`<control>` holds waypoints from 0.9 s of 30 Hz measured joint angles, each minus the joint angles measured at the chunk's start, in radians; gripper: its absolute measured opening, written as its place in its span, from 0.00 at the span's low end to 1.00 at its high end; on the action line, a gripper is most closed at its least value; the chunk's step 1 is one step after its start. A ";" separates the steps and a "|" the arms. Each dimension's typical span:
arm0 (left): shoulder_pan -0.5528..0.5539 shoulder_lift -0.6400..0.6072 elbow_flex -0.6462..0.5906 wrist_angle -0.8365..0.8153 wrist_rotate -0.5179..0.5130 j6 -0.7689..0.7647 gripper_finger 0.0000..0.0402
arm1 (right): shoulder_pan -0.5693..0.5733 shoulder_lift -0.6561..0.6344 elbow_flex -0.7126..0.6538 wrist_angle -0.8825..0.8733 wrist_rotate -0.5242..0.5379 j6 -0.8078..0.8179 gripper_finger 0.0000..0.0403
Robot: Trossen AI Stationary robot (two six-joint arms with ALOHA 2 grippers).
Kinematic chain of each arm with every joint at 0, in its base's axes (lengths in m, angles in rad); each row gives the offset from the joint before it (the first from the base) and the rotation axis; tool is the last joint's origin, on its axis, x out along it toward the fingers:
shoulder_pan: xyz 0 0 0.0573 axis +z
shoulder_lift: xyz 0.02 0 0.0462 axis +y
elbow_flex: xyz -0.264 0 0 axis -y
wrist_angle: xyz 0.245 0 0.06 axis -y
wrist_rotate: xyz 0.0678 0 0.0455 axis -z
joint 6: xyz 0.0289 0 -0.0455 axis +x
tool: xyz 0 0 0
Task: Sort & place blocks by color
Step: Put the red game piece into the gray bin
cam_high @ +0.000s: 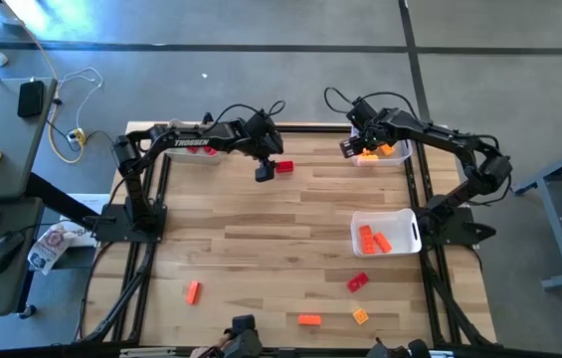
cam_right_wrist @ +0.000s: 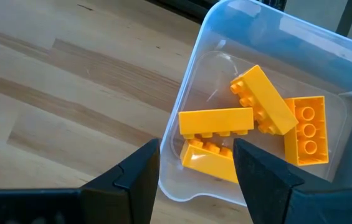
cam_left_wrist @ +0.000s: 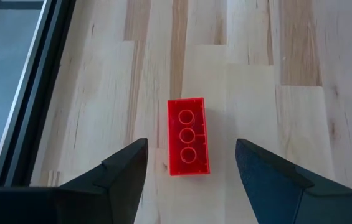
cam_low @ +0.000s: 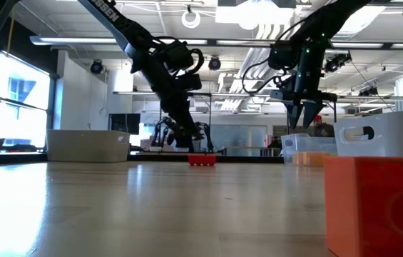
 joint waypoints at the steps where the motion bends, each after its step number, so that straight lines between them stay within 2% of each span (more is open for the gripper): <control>1: 0.000 0.000 0.000 0.000 0.000 -0.002 0.57 | 0.000 0.000 0.000 0.000 0.000 0.000 0.47; 27: -0.021 0.108 0.001 0.047 -0.035 -0.001 0.57 | 0.018 0.000 0.000 0.014 0.000 -0.001 0.47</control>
